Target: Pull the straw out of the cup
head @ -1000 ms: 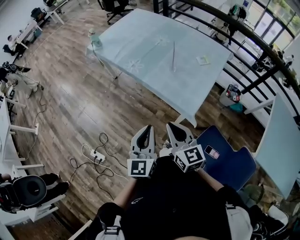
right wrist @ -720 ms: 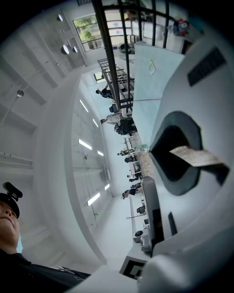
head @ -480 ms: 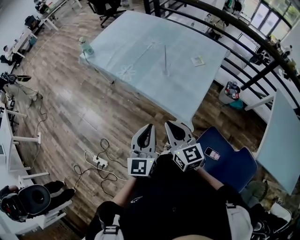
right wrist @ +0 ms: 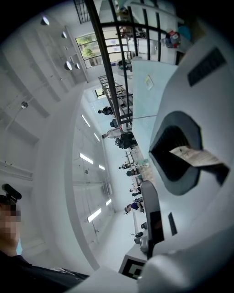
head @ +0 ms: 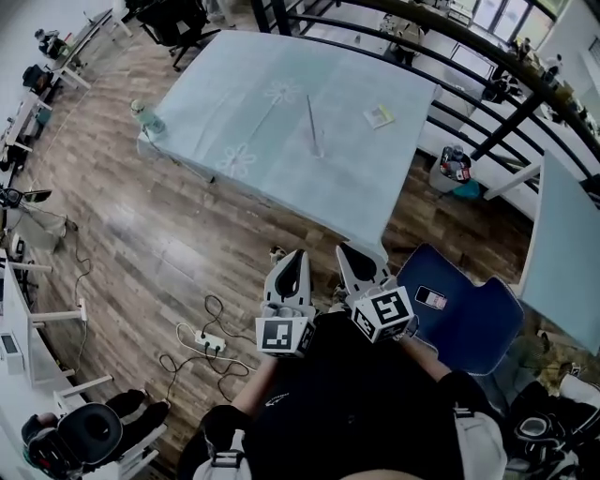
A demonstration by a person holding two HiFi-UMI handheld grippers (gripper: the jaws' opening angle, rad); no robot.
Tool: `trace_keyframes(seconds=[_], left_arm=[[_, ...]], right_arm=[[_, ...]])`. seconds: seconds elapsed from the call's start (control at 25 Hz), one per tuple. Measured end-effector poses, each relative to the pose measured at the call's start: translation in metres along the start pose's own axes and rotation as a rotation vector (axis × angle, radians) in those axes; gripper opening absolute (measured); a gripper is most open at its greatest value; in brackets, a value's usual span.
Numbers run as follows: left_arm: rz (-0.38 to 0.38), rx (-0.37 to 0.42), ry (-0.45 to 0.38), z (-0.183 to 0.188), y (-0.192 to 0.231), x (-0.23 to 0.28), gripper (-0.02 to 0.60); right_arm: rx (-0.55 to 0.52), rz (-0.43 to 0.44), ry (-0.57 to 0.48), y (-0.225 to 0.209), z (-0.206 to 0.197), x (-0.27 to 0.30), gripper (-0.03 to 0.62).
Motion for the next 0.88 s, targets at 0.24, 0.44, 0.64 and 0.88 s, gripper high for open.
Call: trace_keyframes(seconds=[0.24,0.44,0.64,0.88], left_arm=[[-0.07,-0.013,-0.032,-0.006,0.035,0.036,0.018],[-0.146,-0.024,-0.033,-0.002,0.068,0.079,0.018],[-0.224,0.016,-0.065,0.012,0.102,0.123,0.018],[-0.313,0.014,-0.075,0.013,0.136,0.159,0.018]], right_arm=[[0.02,-0.105,-0.023,-0.01,0.006,0.03,0.009],[0.024,-0.172,-0.047,-0.009,0.017,0.066,0.009],[0.04,-0.228,-0.077,-0.007,0.035,0.105,0.009],[0.036,-0.29,-0.089,0.0,0.047,0.144,0.009]])
Point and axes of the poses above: the fingertips, and each gripper's own axes: x forward along the fingers, y to its left, z out of its top, the point moved 8 cm from there along -x, backward along the fingers, and after that the axes turned 15 degrees about x, right-handed, at the moved point
